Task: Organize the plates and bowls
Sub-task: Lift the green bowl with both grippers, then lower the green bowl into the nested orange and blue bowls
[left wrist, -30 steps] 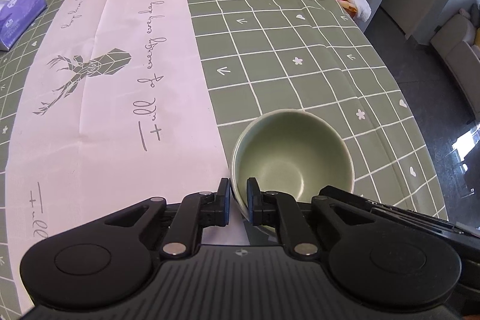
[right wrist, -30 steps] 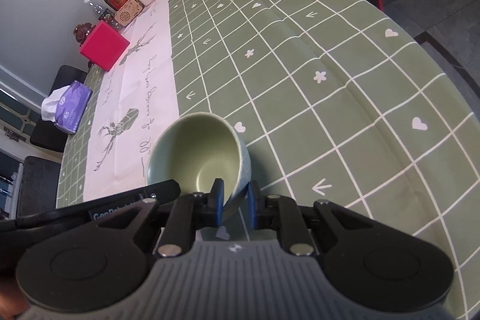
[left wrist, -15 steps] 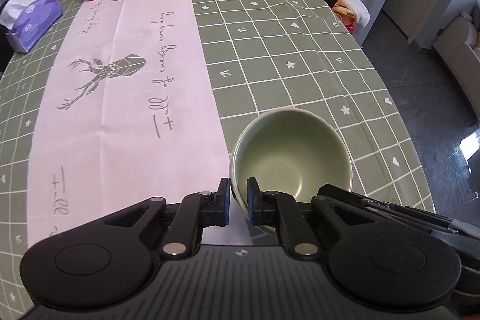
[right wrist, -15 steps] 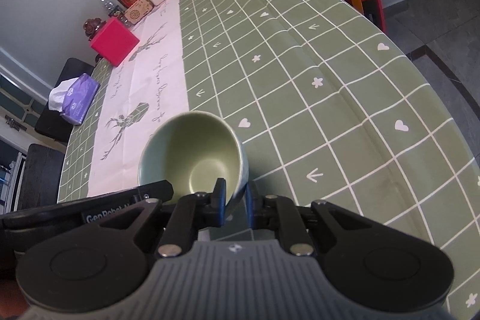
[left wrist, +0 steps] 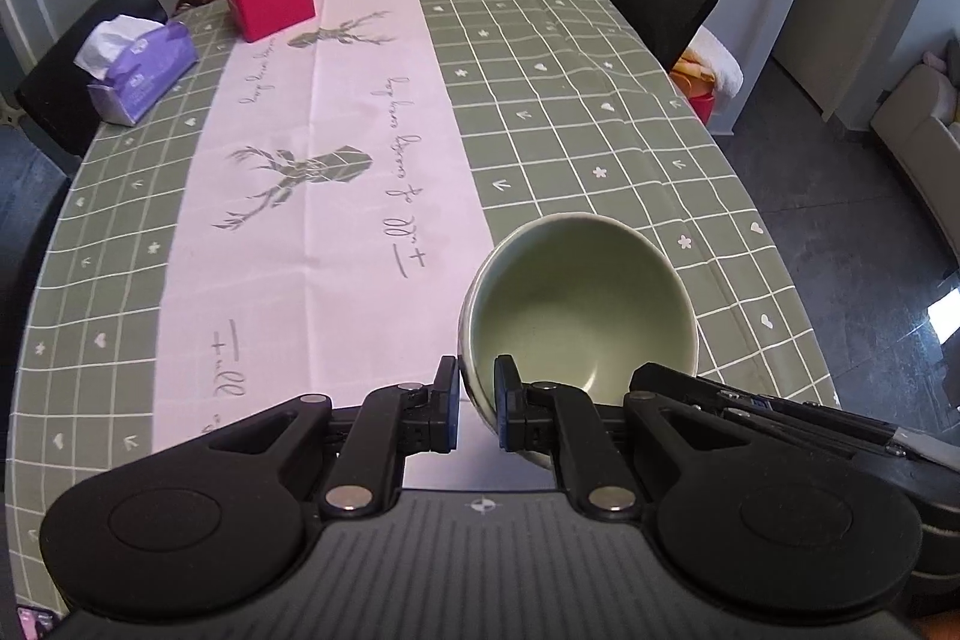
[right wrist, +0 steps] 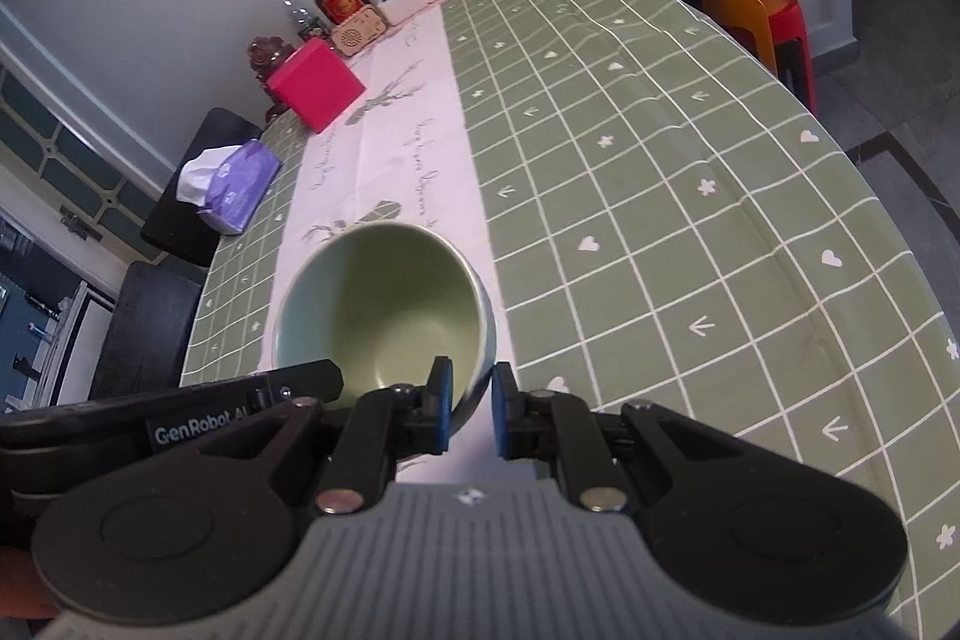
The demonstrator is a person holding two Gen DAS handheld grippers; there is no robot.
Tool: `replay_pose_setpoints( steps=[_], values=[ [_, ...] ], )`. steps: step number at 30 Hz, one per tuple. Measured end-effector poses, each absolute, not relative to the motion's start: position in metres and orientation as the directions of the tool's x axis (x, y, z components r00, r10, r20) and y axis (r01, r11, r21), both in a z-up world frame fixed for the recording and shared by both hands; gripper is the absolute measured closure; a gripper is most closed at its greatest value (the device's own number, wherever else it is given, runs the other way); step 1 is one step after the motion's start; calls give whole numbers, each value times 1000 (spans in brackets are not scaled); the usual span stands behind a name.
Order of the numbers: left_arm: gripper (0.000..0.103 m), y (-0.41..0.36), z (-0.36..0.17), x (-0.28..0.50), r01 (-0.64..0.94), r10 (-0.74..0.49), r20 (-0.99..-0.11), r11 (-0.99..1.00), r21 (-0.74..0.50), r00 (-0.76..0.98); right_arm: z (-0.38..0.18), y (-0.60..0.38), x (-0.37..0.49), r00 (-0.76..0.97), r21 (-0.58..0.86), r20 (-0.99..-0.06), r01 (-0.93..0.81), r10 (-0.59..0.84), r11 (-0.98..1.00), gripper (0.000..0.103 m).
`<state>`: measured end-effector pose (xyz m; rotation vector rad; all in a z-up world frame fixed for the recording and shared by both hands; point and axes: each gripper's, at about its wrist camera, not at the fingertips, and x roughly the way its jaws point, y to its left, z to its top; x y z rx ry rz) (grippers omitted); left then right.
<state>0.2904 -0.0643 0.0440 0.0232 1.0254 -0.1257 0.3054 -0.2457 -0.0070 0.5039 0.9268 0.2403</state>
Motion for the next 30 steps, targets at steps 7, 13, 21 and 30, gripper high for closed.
replay_pose_setpoints(
  steps=[7, 13, 21, 30],
  values=[
    [90, -36, 75, 254, 86, -98, -834, 994, -61, 544, 28, -220, 274, 581, 487, -696, -51, 422, 872, 93],
    [90, -13, 93, 221, 58, -87, -826, 996, -67, 557, 49, -195, 246, 559, 463, -700, -120, 445, 878, 93],
    [89, 16, 78, 194, 10, -105, -863, 993, -115, 494, 44, -168, 219, 491, 422, -748, -168, 447, 891, 93],
    [89, 38, 45, 179, -39, -121, -909, 988, -149, 400, 17, -144, 211, 398, 377, -812, -200, 426, 905, 93]
  ],
)
